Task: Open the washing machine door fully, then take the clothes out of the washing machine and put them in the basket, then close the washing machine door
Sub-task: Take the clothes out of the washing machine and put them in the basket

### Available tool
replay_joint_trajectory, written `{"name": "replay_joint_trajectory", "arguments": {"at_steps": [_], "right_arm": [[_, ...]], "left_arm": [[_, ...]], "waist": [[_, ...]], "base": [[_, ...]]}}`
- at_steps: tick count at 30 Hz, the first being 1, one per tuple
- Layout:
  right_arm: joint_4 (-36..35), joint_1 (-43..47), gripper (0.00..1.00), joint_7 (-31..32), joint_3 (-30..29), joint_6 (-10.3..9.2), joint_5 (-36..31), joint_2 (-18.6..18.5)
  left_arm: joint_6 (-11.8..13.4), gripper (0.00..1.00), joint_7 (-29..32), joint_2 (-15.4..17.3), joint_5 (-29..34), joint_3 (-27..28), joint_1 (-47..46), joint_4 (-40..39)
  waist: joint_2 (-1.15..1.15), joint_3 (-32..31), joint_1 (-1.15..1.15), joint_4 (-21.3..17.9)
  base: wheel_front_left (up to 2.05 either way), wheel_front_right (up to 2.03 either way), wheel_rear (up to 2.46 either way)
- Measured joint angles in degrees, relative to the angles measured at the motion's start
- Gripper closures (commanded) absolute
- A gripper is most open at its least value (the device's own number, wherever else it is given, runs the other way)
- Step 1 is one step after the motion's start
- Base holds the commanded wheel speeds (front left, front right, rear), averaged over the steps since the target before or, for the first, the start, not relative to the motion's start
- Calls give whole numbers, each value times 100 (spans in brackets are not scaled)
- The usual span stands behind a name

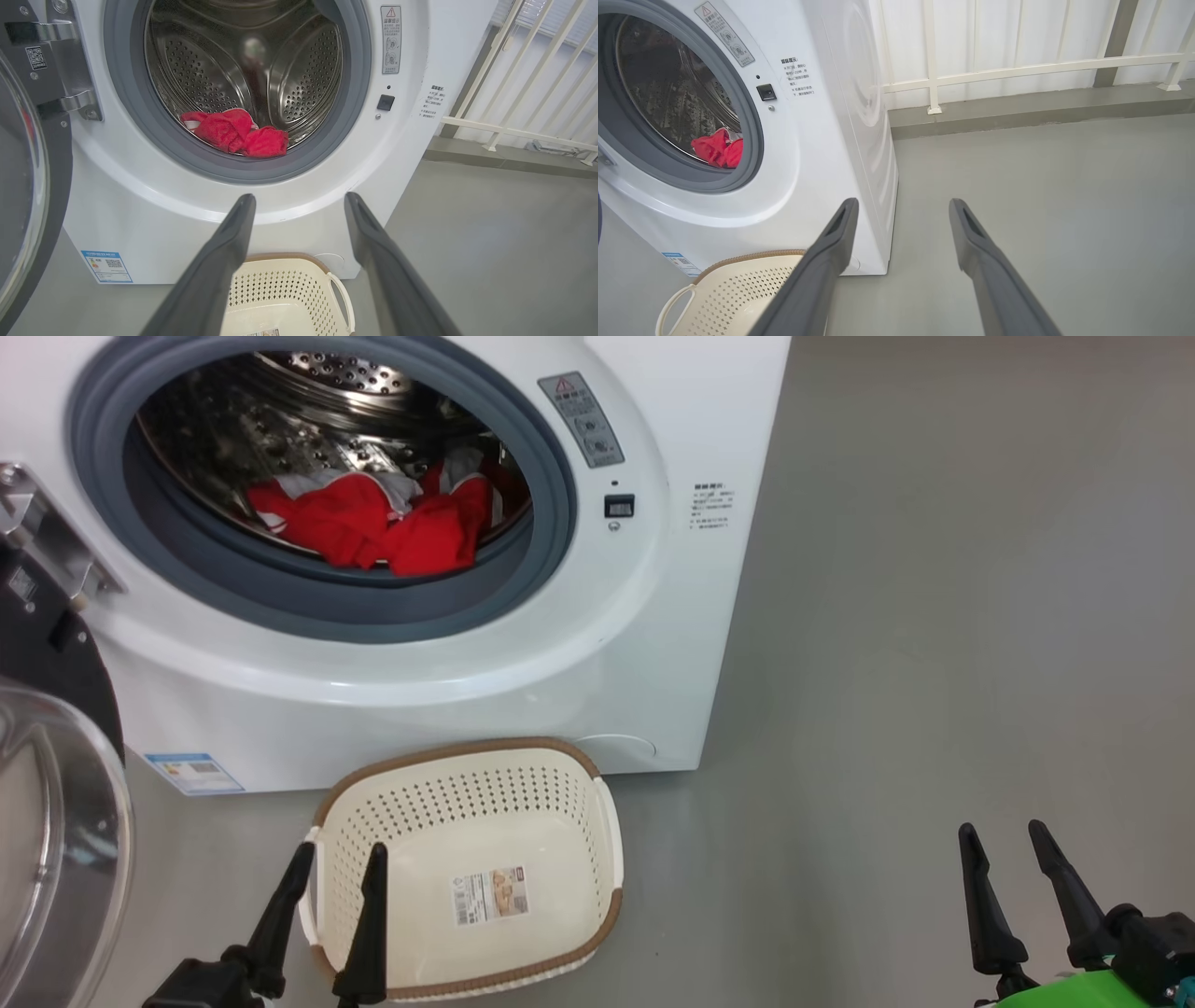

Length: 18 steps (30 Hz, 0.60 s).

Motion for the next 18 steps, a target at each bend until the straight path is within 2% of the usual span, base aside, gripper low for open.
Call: {"name": "replay_joint_trajectory", "arguments": {"at_steps": [7,18], "right_arm": [[-7,-96,0,0,10,0,0,0],[-3,-95,0,0,101,0,0,0]], "left_arm": [[0,0,0,0,9,16,-34,-112],[0,0,0,0,15,9,-33,-62]], "waist": [[0,46,0,44],[0,38,0,64]], "base": [[87,-87,0],[5,-5,0]]}}
